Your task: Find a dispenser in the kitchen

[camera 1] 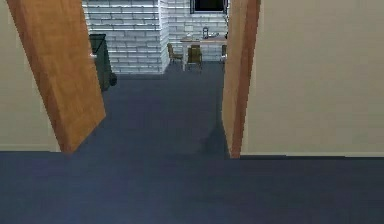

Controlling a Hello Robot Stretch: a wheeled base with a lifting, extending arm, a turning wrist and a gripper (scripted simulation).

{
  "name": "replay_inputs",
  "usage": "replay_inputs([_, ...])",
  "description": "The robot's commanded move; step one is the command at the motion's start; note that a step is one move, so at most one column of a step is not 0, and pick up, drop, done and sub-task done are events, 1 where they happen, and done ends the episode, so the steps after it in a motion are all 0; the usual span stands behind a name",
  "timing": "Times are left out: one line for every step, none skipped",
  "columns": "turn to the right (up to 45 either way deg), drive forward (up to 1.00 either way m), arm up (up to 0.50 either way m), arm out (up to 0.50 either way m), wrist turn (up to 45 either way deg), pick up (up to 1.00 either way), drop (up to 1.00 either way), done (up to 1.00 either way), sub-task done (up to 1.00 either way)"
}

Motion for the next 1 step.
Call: replay_inputs([-3.0,0.00,0.00,0.00,0.0,0.00,0.00,0.00,0.00])
